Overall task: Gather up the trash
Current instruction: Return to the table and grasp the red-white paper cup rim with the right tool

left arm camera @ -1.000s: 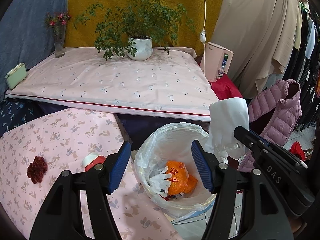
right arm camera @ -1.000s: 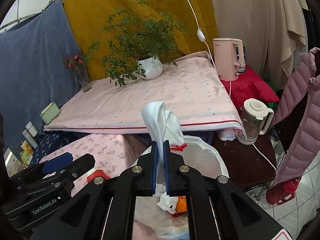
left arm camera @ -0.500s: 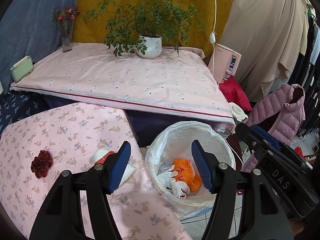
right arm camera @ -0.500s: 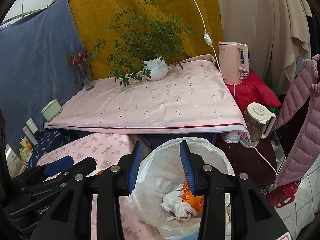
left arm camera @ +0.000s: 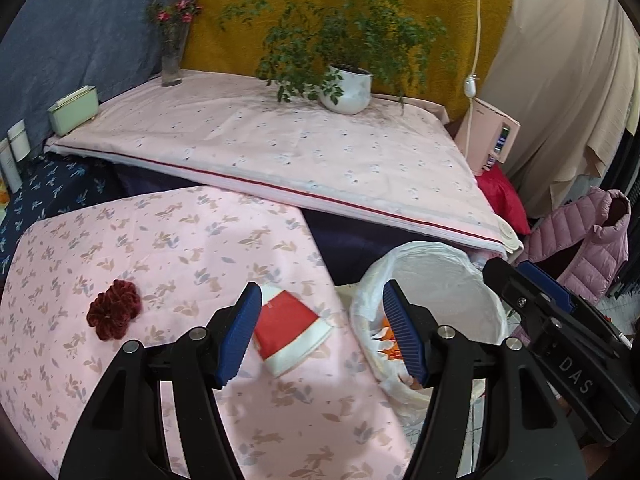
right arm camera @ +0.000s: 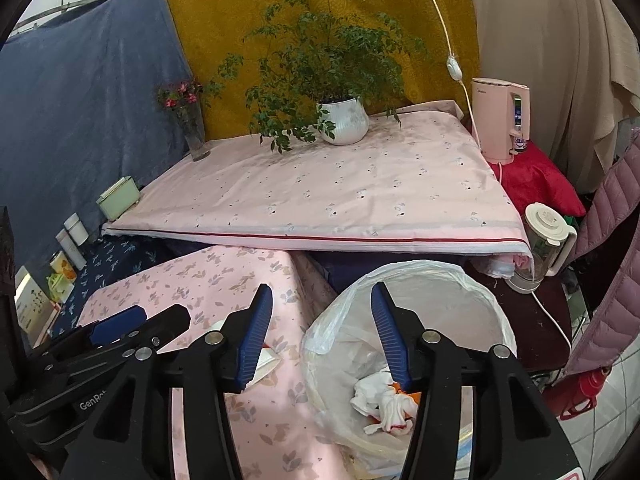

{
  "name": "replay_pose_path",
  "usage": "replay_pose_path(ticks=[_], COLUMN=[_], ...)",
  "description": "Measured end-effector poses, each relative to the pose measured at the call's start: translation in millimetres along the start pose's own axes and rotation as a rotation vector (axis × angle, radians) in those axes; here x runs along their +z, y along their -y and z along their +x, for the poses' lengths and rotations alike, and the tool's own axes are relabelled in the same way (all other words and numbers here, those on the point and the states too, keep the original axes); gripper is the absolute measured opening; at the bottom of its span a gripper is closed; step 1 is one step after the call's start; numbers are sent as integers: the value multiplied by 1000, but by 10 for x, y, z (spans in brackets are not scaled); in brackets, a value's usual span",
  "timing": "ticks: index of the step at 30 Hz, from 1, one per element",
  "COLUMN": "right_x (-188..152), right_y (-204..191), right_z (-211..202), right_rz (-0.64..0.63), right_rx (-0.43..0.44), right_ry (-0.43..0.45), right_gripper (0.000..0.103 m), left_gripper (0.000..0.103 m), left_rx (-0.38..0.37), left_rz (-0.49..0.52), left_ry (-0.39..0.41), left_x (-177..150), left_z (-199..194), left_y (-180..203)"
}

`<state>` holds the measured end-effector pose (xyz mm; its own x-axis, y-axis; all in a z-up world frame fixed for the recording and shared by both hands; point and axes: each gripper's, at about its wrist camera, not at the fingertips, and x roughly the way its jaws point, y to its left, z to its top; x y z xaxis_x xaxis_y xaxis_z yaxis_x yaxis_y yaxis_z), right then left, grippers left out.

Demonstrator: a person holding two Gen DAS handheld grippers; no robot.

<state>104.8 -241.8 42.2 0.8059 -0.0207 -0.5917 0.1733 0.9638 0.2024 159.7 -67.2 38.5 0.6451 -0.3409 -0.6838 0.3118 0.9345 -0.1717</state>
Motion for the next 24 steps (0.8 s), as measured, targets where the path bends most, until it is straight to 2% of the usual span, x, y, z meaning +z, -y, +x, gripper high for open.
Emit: replay_pose_path(ticks=[3, 7, 12, 15, 20, 24], right_x=[-50, -131, -277, -397, -686, -946], right_y=[-135, -332, -581, -726, -830, -906], right_z=[73, 189, 401, 565, 798, 984], right_rz=[-15, -39, -67, -84, -82, -72], right_rx=[16, 34, 59, 70, 84, 97], right_ry=[-17, -46, -101, -142, -214, -274], right_gripper=[53, 56, 60, 60, 60, 60], left_gripper=[60, 69, 71, 81, 83, 86], left_rx=[28, 77, 142, 197, 263, 273], left_rz=[-29, -82, -140, -172, -142, -130], left_ry=[-2, -11, -26, -31, -57, -89], left_x=[-34, -97, -190, -264, -395, -469], left_z=[11, 35, 81, 107, 199, 349], left_y=[-204, -542, -1006, -1298, -1679, -1941])
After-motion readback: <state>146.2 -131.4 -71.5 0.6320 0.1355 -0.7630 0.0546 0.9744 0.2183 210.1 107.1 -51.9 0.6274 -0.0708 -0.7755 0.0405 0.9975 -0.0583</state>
